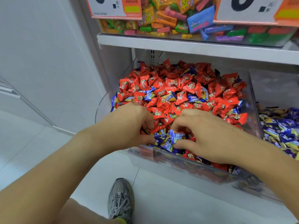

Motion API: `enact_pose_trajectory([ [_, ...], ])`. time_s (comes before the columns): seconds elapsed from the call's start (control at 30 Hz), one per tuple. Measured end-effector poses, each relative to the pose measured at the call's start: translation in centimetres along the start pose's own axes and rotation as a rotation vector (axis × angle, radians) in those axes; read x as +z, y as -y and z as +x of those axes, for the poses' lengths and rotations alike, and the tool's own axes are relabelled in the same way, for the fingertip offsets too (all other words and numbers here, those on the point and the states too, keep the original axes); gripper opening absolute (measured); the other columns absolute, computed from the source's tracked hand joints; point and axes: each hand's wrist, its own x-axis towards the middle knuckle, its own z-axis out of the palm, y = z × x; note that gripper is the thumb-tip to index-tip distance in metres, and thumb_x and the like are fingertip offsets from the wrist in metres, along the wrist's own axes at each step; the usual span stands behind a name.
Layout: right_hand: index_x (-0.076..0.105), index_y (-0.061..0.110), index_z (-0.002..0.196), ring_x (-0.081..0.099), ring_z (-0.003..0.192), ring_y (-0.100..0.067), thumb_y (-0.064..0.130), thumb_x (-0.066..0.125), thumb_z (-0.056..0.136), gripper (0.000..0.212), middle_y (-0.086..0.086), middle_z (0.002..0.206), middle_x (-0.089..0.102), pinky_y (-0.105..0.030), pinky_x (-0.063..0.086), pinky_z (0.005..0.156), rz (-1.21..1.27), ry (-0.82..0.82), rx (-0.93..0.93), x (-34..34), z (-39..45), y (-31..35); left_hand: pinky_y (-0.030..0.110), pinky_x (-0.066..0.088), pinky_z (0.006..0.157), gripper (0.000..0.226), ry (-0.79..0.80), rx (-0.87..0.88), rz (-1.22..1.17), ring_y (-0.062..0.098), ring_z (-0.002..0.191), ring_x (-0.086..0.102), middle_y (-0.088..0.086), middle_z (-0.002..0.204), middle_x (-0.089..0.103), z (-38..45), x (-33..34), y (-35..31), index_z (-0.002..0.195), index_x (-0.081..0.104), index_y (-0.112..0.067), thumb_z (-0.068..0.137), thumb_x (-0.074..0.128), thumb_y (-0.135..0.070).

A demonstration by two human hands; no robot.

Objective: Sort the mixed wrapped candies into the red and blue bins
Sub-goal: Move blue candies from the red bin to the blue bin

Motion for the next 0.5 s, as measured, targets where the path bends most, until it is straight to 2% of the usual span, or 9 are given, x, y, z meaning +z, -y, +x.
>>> enact_pose_trajectory([
  [0.07,0.056,0.034,0.101,0.050,0.090,-0.003,0.046,0.063,0.091,0.017,0.017,0.090,0.054,-0.028,0.042,0.079,0.078,-0.044,0.023,-0.5,-0.3,0.1,0.026,0.046,0.078,0.039,0.014,0.021,-0.011,0.011,0.084,0.057,-0.010,0.094,0.071,0.2,0.1,0.0,0.104,0.073,-0.026,0.074,0.079,-0.051],
  [0.13,0.054,0.036,0.107,0.048,0.092,0.001,0.039,0.056,0.097,0.011,0.016,0.089,0.056,-0.024,0.040,0.078,0.128,-0.055,0.035,-0.8,-0.4,0.3,0.031,0.046,0.083,0.047,0.039,0.036,-0.040,0.015,0.092,0.056,-0.009,0.100,0.070,0.2,0.3,-0.1,0.115,0.070,-0.029,0.075,0.077,-0.053],
  [0.2,0.050,0.036,0.115,0.041,0.098,0.004,0.027,0.044,0.102,0.017,0.014,0.091,0.053,-0.020,0.036,0.080,0.184,-0.008,0.046,-0.7,-0.3,0.6,0.034,0.044,0.088,0.055,0.065,0.035,-0.081,0.017,0.097,0.053,-0.013,0.104,0.068,0.1,0.5,-0.2,0.125,0.063,-0.035,0.076,0.076,-0.055],
  [0.27,0.046,0.037,0.117,0.037,0.103,0.001,0.019,0.040,0.099,0.026,0.016,0.098,0.047,-0.022,0.034,0.086,0.192,0.074,0.043,-0.4,-0.1,0.9,0.034,0.044,0.085,0.055,0.073,0.045,-0.114,0.016,0.091,0.052,-0.017,0.095,0.066,0.2,0.6,-0.2,0.123,0.064,-0.037,0.074,0.075,-0.059],
  [0.33,0.044,0.038,0.116,0.035,0.103,-0.001,0.022,0.046,0.096,0.026,0.015,0.100,0.044,-0.027,0.034,0.085,0.135,0.114,0.015,0.0,0.1,0.8,0.028,0.043,0.074,0.051,0.065,0.055,-0.128,0.010,0.078,0.051,-0.016,0.084,0.065,0.6,0.7,-0.2,0.114,0.067,-0.035,0.071,0.077,-0.059],
  [0.4,0.043,0.040,0.123,0.033,0.099,-0.003,0.035,0.056,0.093,0.032,0.013,0.098,0.042,-0.028,0.037,0.083,0.053,0.139,-0.023,0.4,0.4,0.6,0.023,0.041,0.063,0.043,0.071,0.050,-0.133,0.007,0.067,0.051,-0.012,0.075,0.063,1.0,0.8,-0.3,0.103,0.068,-0.030,0.070,0.082,-0.053],
  [0.5,0.039,0.045,0.137,0.029,0.092,-0.004,0.052,0.062,0.090,0.053,0.016,0.092,0.035,-0.021,0.035,0.077,0.002,0.158,-0.051,0.8,1.1,0.0,0.030,0.045,0.062,0.038,0.081,0.026,-0.105,0.010,0.065,0.054,-0.009,0.075,0.064,1.4,1.1,-0.5,0.093,0.064,-0.026,0.069,0.083,-0.047],
])
